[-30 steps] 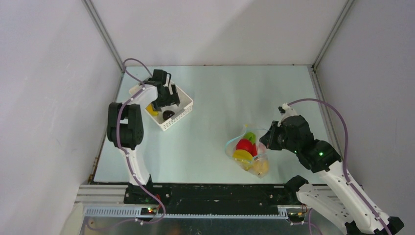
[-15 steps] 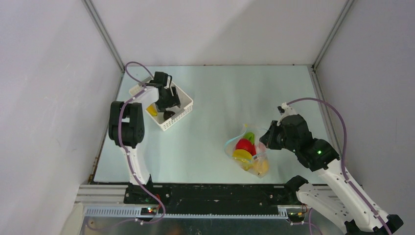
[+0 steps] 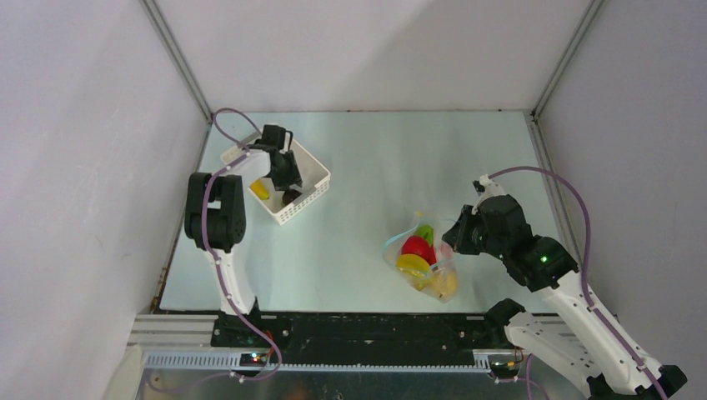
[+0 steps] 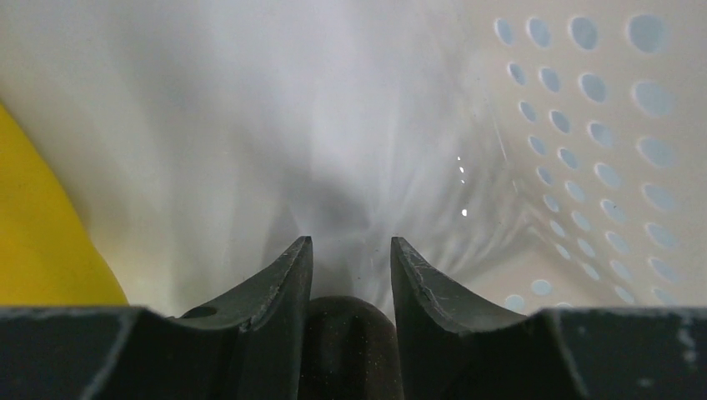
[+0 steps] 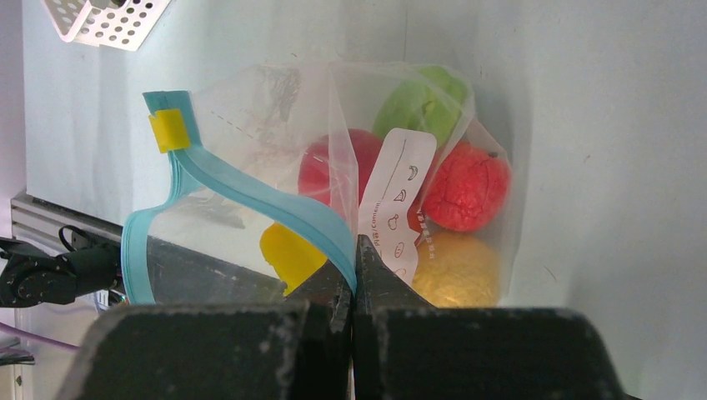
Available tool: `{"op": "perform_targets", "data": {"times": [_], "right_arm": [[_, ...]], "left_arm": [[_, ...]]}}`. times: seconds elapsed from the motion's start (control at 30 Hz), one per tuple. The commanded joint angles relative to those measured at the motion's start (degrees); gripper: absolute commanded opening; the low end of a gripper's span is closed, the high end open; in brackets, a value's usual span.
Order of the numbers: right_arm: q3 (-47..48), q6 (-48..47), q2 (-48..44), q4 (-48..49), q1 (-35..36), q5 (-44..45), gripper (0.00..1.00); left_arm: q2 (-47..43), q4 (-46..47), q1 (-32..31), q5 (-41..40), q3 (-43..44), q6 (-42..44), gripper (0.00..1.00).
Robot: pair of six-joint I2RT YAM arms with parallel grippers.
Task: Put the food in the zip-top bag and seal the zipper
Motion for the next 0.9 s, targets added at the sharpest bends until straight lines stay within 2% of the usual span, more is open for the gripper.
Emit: {"op": "perform_targets", "data": {"times": [0.0, 0.3, 0.5, 0.57, 0.6, 0.73, 0.87], "right_arm": [[0.2, 0.05, -0.26, 0.71, -0.26, 1.36, 0.0], [0.21, -0.11, -0.15, 0.71, -0.29, 1.41, 0.0], [0.21, 0.0, 0.04, 1.06, -0.26, 1.36, 0.0], [0.21, -0.12, 0.03, 1.13, -0.28, 1.28, 0.0], [0.21, -0.1, 0.0, 1.14, -0.23, 1.21, 0.0], [0.21, -0.1, -0.03, 0.91, -0.24, 1.26, 0.0], [0.21, -0.11, 0.11, 0.8, -0.29, 1.44, 0.0]], "left_arm": [[-3.75, 0.81, 0.1, 1.52, -1.64, -0.38, 0.43], [-9.28, -1.35, 0.15, -1.37, -0.28, -0.83, 0.27], [-13.61, -2.35, 0.12, -2.88, 0.62, -0.81, 0.24], [-14.4, -2.41, 0.14, -3.3, 0.29, -0.56, 0.28], [-14.52, -2.77, 0.17, -3.26, 0.15, -0.23, 0.36], [-14.33, -2.8, 0.14, -3.19, -1.88, -0.36, 0.54], [-13.41, -1.63, 0.07, -2.29, -5.31, -1.22, 0.61]]}}
